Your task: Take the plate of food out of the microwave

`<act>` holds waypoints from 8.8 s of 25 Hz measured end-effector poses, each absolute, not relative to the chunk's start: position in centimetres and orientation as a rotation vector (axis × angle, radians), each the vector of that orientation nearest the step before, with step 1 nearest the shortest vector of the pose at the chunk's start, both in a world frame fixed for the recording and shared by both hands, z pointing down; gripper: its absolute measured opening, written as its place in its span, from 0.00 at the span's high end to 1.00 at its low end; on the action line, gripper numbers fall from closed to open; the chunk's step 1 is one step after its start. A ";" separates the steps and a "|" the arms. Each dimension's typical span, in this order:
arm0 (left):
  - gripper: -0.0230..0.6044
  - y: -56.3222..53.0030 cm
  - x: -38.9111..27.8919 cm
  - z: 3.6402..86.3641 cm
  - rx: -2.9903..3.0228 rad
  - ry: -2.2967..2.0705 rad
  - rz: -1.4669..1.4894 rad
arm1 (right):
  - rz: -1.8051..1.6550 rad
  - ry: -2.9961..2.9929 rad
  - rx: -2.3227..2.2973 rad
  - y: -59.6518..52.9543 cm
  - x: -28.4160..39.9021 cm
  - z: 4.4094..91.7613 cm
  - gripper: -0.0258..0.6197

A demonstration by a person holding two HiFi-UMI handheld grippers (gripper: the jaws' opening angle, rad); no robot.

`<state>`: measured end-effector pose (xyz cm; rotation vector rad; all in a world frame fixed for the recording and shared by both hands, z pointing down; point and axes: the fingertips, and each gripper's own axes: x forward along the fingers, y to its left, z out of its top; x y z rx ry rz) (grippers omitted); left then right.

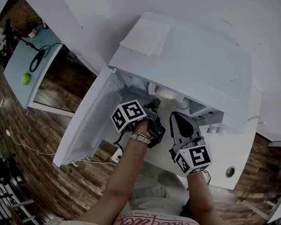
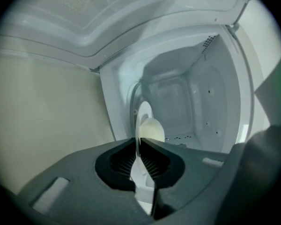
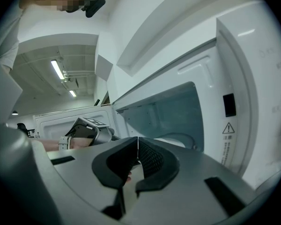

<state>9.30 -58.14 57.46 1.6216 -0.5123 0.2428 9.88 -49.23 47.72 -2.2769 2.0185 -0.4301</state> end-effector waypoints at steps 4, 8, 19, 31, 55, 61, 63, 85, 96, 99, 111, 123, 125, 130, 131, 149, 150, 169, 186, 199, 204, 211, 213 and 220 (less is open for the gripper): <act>0.92 -58.0 9.3 57.3 1.602 -0.476 0.177 | -0.435 2.030 -2.275 -49.0 9.6 47.9 0.94; 0.93 -58.0 9.3 56.7 1.602 -0.435 0.075 | -0.440 2.042 -2.273 -48.7 9.2 48.2 0.94; 0.94 -57.3 8.9 57.0 1.579 -0.352 -0.115 | -0.457 2.053 -2.278 -47.6 8.5 48.8 0.94; 0.94 -56.7 8.4 56.4 1.609 -0.348 -0.128 | -0.454 2.061 -2.270 -46.8 8.0 48.9 0.94; 0.94 -54.1 5.1 55.9 1.617 -0.367 -0.184 | -0.425 2.136 -2.205 -44.9 5.8 48.3 0.94; 0.94 -53.2 3.9 55.9 1.619 -0.372 -0.195 | -0.416 2.151 -2.193 -44.2 4.8 48.3 0.94; 0.94 -52.9 3.5 55.9 1.620 -0.374 -0.196 | -0.412 2.158 -2.188 -44.0 4.5 48.2 0.94; 0.94 -50.5 -1.1 54.2 1.588 -0.394 -0.252 | -0.347 2.126 -2.181 -42.2 3.9 45.9 0.94; 0.94 -49.7 -3.6 51.7 1.590 -0.396 -0.279 | -0.292 2.190 -2.167 -42.4 3.2 44.2 0.94; 0.94 -49.0 -4.0 51.2 1.577 -0.379 -0.285 | -0.275 2.208 -2.165 -42.2 3.0 43.8 0.94; 0.94 -47.3 -5.5 49.5 1.574 -0.378 -0.269 | -0.247 2.229 -2.158 -41.5 2.5 41.8 0.94; 0.94 -45.9 -6.7 46.4 1.567 -0.365 -0.297 | -0.198 2.257 -2.140 -40.2 2.2 39.2 0.94; 0.94 -45.8 -6.9 46.0 1.577 -0.373 -0.294 | -0.189 2.267 -2.132 -40.1 2.1 38.8 0.94; 0.94 -45.9 -7.4 44.5 1.558 -0.376 -0.324 | -0.157 2.285 -2.116 -39.8 1.9 37.6 0.94; 0.94 -45.9 -7.5 44.2 1.551 -0.377 -0.328 | -0.148 2.287 -2.112 -39.8 1.9 37.3 0.94; 0.93 -46.3 -5.3 37.9 1.590 -0.300 -0.334 | -0.072 2.162 -2.183 -39.6 4.7 32.8 0.94; 0.93 -46.4 -5.1 37.7 1.592 -0.293 -0.331 | -0.068 2.150 -2.192 -39.6 4.8 32.6 0.94; 0.93 -47.9 0.9 34.2 1.635 -0.133 -0.241 | 0.003 1.948 -2.318 -40.3 9.1 29.4 0.94; 0.93 -48.2 5.6 32.9 1.665 -0.064 -0.165 | 0.049 1.797 -2.456 -39.9 13.1 27.9 0.94; 0.93 -48.9 8.2 32.5 1.668 -0.023 -0.151 | 0.035 1.752 -2.551 -41.2 15.1 28.3 0.94; 0.93 -48.9 8.8 32.1 1.671 -0.008 -0.144 | 0.037 1.740 -2.550 -41.4 15.6 28.3 0.94; 0.93 -48.8 9.7 32.3 1.674 0.000 -0.128 | 0.033 1.729 -2.560 -41.3 16.3 28.6 0.94; 0.93 -48.8 9.8 32.4 1.673 0.002 -0.125 | 0.033 1.727 -2.563 -41.3 16.4 28.7 0.94; 0.93 -48.7 10.1 32.2 1.668 0.009 -0.120 | 0.027 1.725 -2.565 -41.3 16.6 28.5 0.94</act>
